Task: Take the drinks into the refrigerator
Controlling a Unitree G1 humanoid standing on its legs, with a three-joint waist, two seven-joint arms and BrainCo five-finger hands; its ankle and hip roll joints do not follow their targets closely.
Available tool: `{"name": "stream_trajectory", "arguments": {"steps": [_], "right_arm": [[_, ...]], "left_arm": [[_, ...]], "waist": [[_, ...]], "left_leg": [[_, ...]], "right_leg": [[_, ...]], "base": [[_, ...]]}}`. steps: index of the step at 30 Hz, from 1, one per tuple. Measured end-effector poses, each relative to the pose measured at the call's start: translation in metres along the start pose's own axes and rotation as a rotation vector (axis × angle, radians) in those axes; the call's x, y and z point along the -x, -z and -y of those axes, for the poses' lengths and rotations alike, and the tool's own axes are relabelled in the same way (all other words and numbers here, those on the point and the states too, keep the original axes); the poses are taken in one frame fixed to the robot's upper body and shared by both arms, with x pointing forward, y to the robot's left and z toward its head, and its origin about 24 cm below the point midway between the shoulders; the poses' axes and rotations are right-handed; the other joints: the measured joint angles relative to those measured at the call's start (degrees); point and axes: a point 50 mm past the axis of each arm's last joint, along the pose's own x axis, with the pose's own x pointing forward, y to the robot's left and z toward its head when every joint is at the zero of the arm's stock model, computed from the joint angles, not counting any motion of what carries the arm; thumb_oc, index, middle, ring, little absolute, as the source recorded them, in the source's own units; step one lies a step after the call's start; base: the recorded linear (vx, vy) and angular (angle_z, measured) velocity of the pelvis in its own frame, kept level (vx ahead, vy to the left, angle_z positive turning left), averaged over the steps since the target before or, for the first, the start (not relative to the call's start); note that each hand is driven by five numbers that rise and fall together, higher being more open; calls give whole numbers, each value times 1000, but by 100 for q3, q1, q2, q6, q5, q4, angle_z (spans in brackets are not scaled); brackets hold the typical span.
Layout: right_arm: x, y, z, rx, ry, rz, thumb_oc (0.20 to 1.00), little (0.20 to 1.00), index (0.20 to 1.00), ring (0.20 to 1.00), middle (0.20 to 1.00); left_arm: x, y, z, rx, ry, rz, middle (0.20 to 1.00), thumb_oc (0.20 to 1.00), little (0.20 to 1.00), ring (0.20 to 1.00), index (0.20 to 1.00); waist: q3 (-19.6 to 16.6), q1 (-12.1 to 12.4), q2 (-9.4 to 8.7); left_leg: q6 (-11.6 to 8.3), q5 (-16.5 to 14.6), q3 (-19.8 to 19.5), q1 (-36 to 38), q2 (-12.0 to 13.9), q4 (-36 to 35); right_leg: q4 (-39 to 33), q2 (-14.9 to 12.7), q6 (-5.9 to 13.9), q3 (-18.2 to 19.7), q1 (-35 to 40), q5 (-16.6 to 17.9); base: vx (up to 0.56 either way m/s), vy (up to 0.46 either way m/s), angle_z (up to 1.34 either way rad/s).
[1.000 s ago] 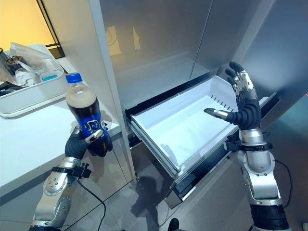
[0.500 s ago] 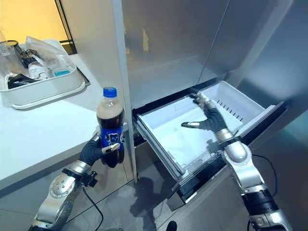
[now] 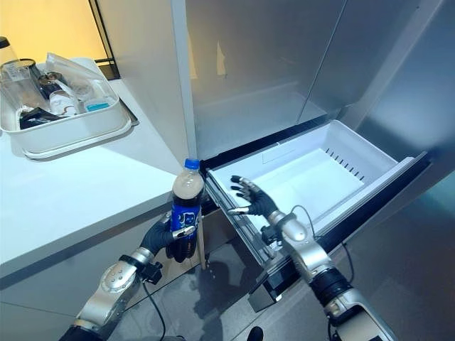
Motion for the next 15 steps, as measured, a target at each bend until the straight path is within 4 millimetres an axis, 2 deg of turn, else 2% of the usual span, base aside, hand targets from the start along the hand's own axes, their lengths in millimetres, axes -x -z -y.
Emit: {"name": "stream_trajectory", "arguments": {"steps": [2, 7, 10, 15], "right_arm": [[-7, -4, -8, -3, -29, 15, 1000, 1000, 1000, 1000, 1000], [-25, -30, -18, -17, -91, 104, 1000, 1000, 1000, 1000, 1000], [-29, -45, -21, -33, -124, 153, 1000, 1000, 1000, 1000, 1000], [-31, -54, -21, -65, -136, 185, 1000, 1000, 1000, 1000, 1000]], "left_arm": [[-3, -2, 3, -9, 14, 7, 200, 200, 200, 200, 200], [-12, -5, 12, -69, 74, 7, 200, 200, 200, 200, 200], [-16, -8, 13, -92, 74, 20, 200, 200, 200, 200, 200], [-21, -15, 11, -116, 66, 42, 200, 200, 200, 200, 200]], "waist": [[0, 6, 2], [-26, -1, 55], [-41, -3, 81], [-59, -5, 109]], "left_leg": [[0, 1, -9, -14, -1, 0], [-3, 3, -11, -19, 0, 0], [-4, 4, -11, -19, 4, 0], [-6, 5, -13, -24, 4, 1]], "right_leg": [[0, -1, -1, -6, -9, -1], [0, -1, -2, -7, -13, -4], [0, 0, -4, -7, -12, -5], [0, 1, -7, -10, -15, -6]], "base": [[0, 0, 0], [6, 0, 0], [24, -10, 0], [0, 0, 0]]}}
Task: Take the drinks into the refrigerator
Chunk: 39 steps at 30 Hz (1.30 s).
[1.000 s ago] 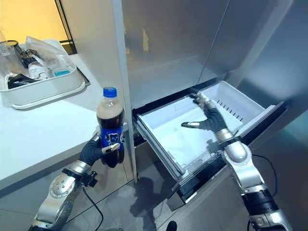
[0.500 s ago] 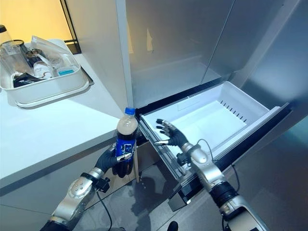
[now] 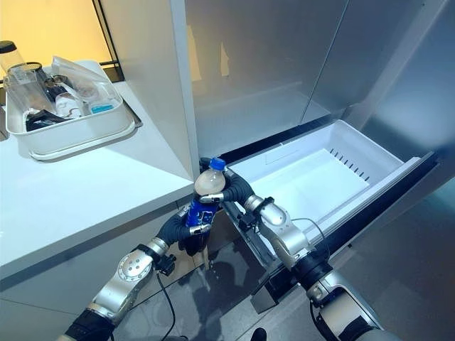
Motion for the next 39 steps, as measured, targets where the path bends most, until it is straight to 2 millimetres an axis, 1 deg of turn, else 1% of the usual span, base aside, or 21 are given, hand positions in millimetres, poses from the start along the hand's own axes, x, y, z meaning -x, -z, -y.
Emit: {"name": "stream_trajectory", "arguments": {"steps": [4, 7, 10, 11, 12, 15, 27, 31, 36, 37, 39], "right_arm": [[-10, -16, 3, 38, -14, 34, 1000, 1000, 1000, 1000, 1000], [-16, -26, 4, 59, -22, 57, 1000, 1000, 1000, 1000, 1000], [-19, -27, 3, 44, -7, 74, 1000, 1000, 1000, 1000, 1000], [-19, -26, 3, 38, 3, 77, 934, 934, 934, 934, 934], [-20, -25, 3, 34, 11, 78, 1000, 1000, 1000, 1000, 1000], [-20, -23, 3, 30, 27, 71, 1000, 1000, 1000, 1000, 1000], [-20, -22, 6, 14, 72, 84, 1000, 1000, 1000, 1000, 1000], [-18, -15, 11, 7, 102, 73, 1000, 1000, 1000, 1000, 1000], [-15, -13, 13, 30, 102, 64, 1000, 1000, 1000, 1000, 1000], [-12, -11, 13, 25, 105, 65, 1000, 1000, 1000, 1000, 1000], [-1, -1, 15, -1, 133, 42, 1000, 1000, 1000, 1000, 1000]], "left_arm": [[-8, -10, -3, -22, -5, 40, 200, 200, 200, 200, 200], [-13, -16, -1, -27, -7, 66, 200, 200, 200, 200, 200], [-16, -18, 0, -33, -16, 71, 200, 200, 200, 200, 200], [-17, -18, 0, -34, -25, 73, 200, 200, 200, 200, 200], [-18, -18, -1, -36, -36, 70, 200, 200, 200, 200, 200], [-19, -18, -3, -79, -57, 68, 200, 200, 200, 200, 200], [-19, -18, -4, -68, -66, 69, 200, 200, 200, 200, 200], [-19, -17, -4, -69, -61, 53, 200, 200, 200, 200, 200], [-19, -16, -4, -71, -59, 50, 200, 200, 200, 200, 200], [-19, -16, -4, -71, -56, 49, 200, 200, 200, 200, 200], [-19, -17, -5, -71, -57, 52, 200, 200, 200, 200, 200]], "waist": [[-24, -4, 29], [-60, -7, 50], [-104, -9, 57], [-135, -14, 56], [-168, -8, 59], [-244, -13, 53], [-255, -14, 43], [-260, -12, 34], [-263, -27, 29], [-267, -27, 23], [-277, -19, 6]], "left_leg": [[-2, 2, -26, -40, 4, 33], [-3, 2, -46, -46, 5, 38], [-4, 3, -49, -48, 6, 42], [-4, 3, -51, -48, 5, 44], [-5, 3, -57, -51, 5, 45], [-4, 3, -71, -51, 5, 51], [-5, 4, -101, -65, 5, 61], [-5, 4, -108, -66, 4, 62], [-5, 4, -112, -65, 4, 58], [-5, 4, -113, -64, 4, 56], [-4, 4, -115, -64, 3, 46]], "right_leg": [[0, -1, -2, -23, -13, 1], [0, -2, -4, -48, -8, 0], [0, -2, -6, -53, -6, -1], [0, -4, -7, -54, -5, -2], [0, -3, -7, -59, -4, -2], [0, -7, -7, -70, 5, -2], [0, -8, -9, -85, 11, -1], [1, -13, -9, -93, 14, -2], [1, -12, -8, -97, 15, -2], [1, -12, -6, -97, 15, -3], [1, -13, -3, -99, 15, -6]], "base": [[7, -6, 2], [10, -2, 3], [0, 0, 0], [0, 0, 0], [0, 0, 0], [0, 0, 0], [0, 1, 0], [0, 0, 0], [0, 0, 0], [0, 0, 0], [0, 0, 0]]}}
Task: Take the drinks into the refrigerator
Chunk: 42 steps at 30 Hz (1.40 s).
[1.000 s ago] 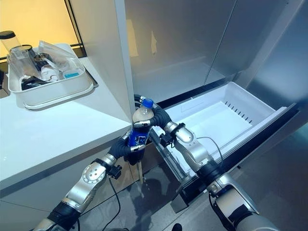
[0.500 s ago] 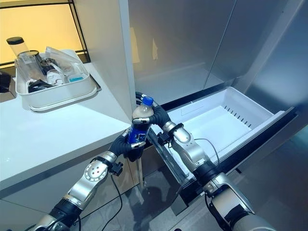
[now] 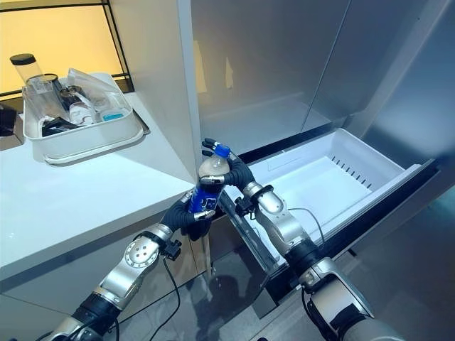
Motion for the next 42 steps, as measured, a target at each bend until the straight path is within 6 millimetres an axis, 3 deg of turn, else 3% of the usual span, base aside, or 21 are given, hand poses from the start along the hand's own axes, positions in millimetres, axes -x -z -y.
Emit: {"name": "stream_trajectory", "arguments": {"steps": [2, 6, 8, 10, 12, 20, 25, 32, 37, 42], "right_arm": [[18, 18, 7, -14, 47, -60, 1000, 1000, 1000, 1000, 1000], [52, 35, 20, -18, 125, -124, 1000, 1000, 1000, 1000, 1000], [60, 37, 24, -22, 151, -128, 1000, 1000, 1000, 1000, 1000], [83, 37, 31, -41, 218, -113, 1000, 1000, 1000, 1000, 1000], [88, 37, 36, -34, 242, -115, 1000, 1000, 1000, 1000, 1000], [87, 19, 35, -12, 215, -39, 1000, 1000, 1000, 1000, 1000], [83, 16, 33, 22, 196, -39, 1000, 1000, 1000, 1000, 1000], [46, -7, 17, 93, 30, 25, 1000, 1000, 1000, 1000, 1000], [34, -16, 12, 138, -23, 37, 1000, 1000, 1000, 1000, 1000], [18, -18, -11, 120, -115, 59, 1000, 1000, 1000, 1000, 1000]], "left_arm": [[0, -3, -1, 8, -11, 17, 200, 200, 200, 200, 200], [1, -14, -14, 9, -62, 76, 200, 200, 200, 200, 200], [2, -17, -18, 7, -78, 91, 200, 200, 200, 200, 200], [15, -18, -27, 22, -118, 112, 200, 200, 200, 200, 200], [16, -17, -27, 30, -114, 111, 200, 200, 200, 200, 200], [21, -14, -20, 98, -56, 106, 200, 200, 200, 200, 200], [21, -23, -13, 95, 31, 147, 200, 200, 200, 200, 200], [19, -28, 9, 87, 172, 156, 200, 200, 200, 200, 200], [14, -34, 4, 81, 134, 178, 200, 200, 200, 200, 200], [8, -37, 0, 59, 99, 183, 200, 200, 200, 200, 200]], "waist": [[-2, 9, -12], [1, -27, -10], [5, -54, -10], [13, -157, -8], [46, -189, 2], [119, -286, 63], [184, -249, 63], [204, -270, 84], [204, -168, 84], [204, -127, 84]], "left_leg": [[4, 2, -1, 0, -4, -9], [5, 3, 5, 1, 1, -33], [6, 4, 7, 0, 0, -39], [8, 4, -1, -3, -4, -47], [9, 3, 1, -4, -4, -47], [8, 3, 4, -5, 3, -46], [8, 3, 3, 0, 4, -46], [8, 4, 15, 11, 4, -45], [7, 4, 11, 20, 3, -45], [7, 4, 0, 20, 2, -34]], "right_leg": [[0, -5, 2, -2, -2, -2], [-1, 4, 4, -1, -13, -5], [0, 5, 8, -1, -16, -8], [0, -2, 23, -3, -18, -23], [-1, 0, 22, -3, -21, -22], [-1, 7, 23, 2, -26, -25], [-1, 7, 21, 6, -20, -23], [0, 11, 20, 14, -17, -23], [0, 11, 20, 12, -7, -23], [0, 7, 20, 8, 5, -23]], "base": [[0, 0, 0], [0, 0, 0], [0, 0, 0], [0, 0, 0], [0, 0, 0], [0, 0, 0], [0, 0, 0], [0, 0, 0], [0, 0, 0], [0, 0, 0]]}}
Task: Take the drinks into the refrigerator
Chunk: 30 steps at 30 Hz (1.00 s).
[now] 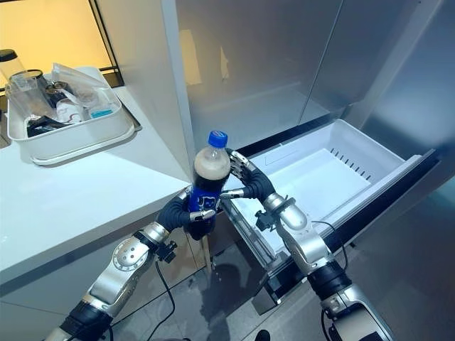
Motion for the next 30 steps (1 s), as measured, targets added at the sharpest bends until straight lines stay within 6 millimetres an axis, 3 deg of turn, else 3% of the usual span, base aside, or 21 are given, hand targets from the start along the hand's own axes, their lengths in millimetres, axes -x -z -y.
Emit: {"name": "stream_trajectory", "arguments": {"steps": [3, 9, 15, 23, 24, 25, 30], "right_arm": [[-8, 1, -9, -52, -21, 14, 1000, 1000, 1000, 1000, 1000], [-10, 3, -8, -79, -40, 3, 1000, 1000, 1000, 1000, 1000], [-12, 22, -6, -99, -33, -80, 1000, 1000, 1000, 1000, 1000], [-12, 21, -4, -134, -50, -87, 1000, 1000, 1000, 1000, 1000], [-12, 21, -5, -134, -50, -87, 805, 805, 805, 805, 805], [-12, 21, -5, -137, -52, -86, 200, 200, 200, 200, 200], [-14, 23, -6, -145, -17, -91, 200, 200, 200, 200, 200]], "left_arm": [[-6, -4, -1, -20, -1, 11, 200, 200, 200, 200, 200], [-10, -5, -2, -62, -14, 15, 200, 200, 200, 200, 200], [-12, 3, -6, -106, -27, -42, 200, 200, 200, 200, 200], [-16, 2, -3, -98, 1, -41, 200, 200, 200, 200, 200], [-17, 2, -3, -96, 2, -42, 200, 200, 200, 200, 200], [-17, 2, -3, -94, 2, -46, 200, 200, 200, 200, 200], [-21, 4, -8, -68, -12, -66, 200, 200, 200, 200, 200]], "waist": [[0, -8, 0], [-1, -16, -1], [-2, -17, -2], [-4, -16, -6], [-4, -15, -6], [-4, -15, -6], [-4, -16, -6]], "left_leg": [[0, 0, -5, 2, -2, 6], [0, 0, -9, 6, 1, 19], [-1, 0, -10, 6, 3, 31], [-1, 0, -9, 6, 4, 30], [-1, 0, -9, 6, 4, 30], [-1, 0, -9, 6, 4, 30], [-1, 0, -8, 4, 4, 30]], "right_leg": [[0, -4, 0, -6, 10, 0], [0, -2, -1, -6, 23, 1], [1, -2, -7, -17, 28, 5], [0, 0, -7, -8, 27, 5], [0, 0, -7, -7, 27, 5], [0, -1, -7, -7, 27, 5], [0, 0, -8, -4, 25, 6]], "base": [[0, 0, 0], [0, 0, 0], [0, 0, 0], [13, -4, 0], [0, 0, 0], [0, 0, 0], [13, 6, 0]]}}
